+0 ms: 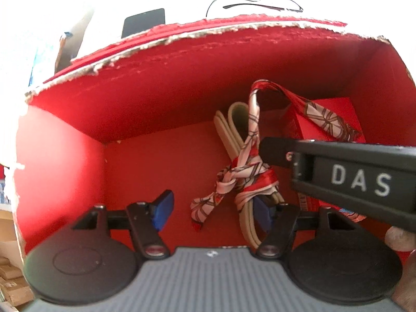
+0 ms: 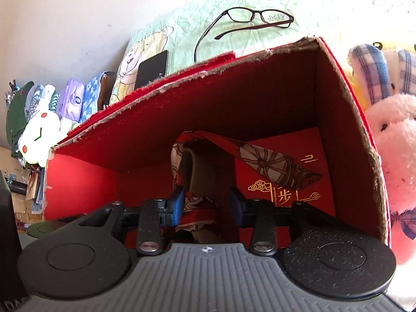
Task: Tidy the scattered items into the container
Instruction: 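Lower the sandals beside the gift box and open the right gripper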
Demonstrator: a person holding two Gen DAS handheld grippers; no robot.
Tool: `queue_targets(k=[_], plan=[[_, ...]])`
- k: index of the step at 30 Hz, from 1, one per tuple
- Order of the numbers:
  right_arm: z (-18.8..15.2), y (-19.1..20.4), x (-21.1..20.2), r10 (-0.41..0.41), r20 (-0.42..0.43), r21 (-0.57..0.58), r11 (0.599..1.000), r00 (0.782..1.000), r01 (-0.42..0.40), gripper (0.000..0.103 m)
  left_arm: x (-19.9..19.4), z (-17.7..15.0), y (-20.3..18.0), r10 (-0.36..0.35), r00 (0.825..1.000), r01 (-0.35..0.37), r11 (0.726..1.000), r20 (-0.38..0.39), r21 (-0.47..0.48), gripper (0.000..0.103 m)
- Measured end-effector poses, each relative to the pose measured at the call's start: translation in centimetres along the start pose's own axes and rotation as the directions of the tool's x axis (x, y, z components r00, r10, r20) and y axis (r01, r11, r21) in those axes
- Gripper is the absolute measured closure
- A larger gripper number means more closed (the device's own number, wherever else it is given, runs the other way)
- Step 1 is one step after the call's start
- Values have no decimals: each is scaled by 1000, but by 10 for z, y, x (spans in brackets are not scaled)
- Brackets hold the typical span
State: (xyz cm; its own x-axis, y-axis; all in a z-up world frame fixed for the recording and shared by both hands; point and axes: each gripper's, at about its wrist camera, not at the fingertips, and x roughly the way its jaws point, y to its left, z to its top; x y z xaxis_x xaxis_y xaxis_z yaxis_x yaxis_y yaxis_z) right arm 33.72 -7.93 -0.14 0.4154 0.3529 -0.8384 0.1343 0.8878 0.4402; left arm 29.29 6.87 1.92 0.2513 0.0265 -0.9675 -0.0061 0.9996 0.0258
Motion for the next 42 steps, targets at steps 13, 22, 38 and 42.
queue_targets(k=[13, 22, 38, 42], plan=[[-2, -4, -3, 38, 34, 49, 998, 999, -39, 62, 7, -3, -16, -23, 999, 27, 996, -42, 91, 58], [-3, -6, -9, 37, 68, 57, 998, 997, -40, 63, 4, -2, -21, -53, 997, 59, 992, -61, 107, 58], [-4, -7, -11, 30, 65, 51, 998, 997, -33, 63, -15, -6, -29, -22, 1000, 23, 996, -10, 91, 55], [-5, -6, -12, 24, 69, 46, 999, 997, -27, 65, -20, -7, -32, -6, 1000, 6, 996, 3, 88, 53]])
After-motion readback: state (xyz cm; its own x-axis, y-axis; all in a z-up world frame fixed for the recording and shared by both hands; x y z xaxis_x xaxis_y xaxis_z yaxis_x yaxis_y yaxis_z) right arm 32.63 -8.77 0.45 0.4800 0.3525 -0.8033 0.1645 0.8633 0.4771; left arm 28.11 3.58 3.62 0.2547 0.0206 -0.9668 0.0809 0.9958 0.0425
